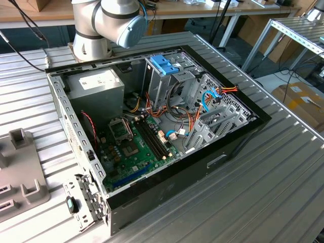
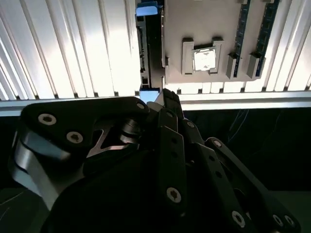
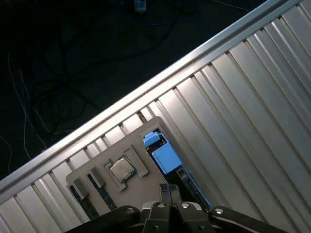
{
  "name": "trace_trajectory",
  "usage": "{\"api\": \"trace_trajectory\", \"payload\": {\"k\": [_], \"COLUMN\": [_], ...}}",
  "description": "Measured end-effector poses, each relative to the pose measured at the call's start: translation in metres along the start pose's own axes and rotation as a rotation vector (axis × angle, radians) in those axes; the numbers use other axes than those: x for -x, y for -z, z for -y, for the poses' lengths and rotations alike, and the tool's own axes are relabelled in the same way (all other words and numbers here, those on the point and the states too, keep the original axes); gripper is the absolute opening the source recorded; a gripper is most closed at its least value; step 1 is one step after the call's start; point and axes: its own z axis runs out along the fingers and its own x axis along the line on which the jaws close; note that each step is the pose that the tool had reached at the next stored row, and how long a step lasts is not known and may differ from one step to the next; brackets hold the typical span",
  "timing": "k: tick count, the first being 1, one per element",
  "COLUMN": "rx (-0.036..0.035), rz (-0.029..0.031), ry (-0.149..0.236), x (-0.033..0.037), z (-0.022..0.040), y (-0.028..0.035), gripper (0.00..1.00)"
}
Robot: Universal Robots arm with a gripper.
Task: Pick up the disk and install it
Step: 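Pick up the disk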
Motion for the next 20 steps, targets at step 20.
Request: {"api": "trace_trajectory", "payload": {"k": [20], "rx": [-0.0048], "rz": [-0.0067], "ry": [0.245], "x": [0.0001], "z": [0.0000], "y": [-0.0001], "gripper": [0.11]}}
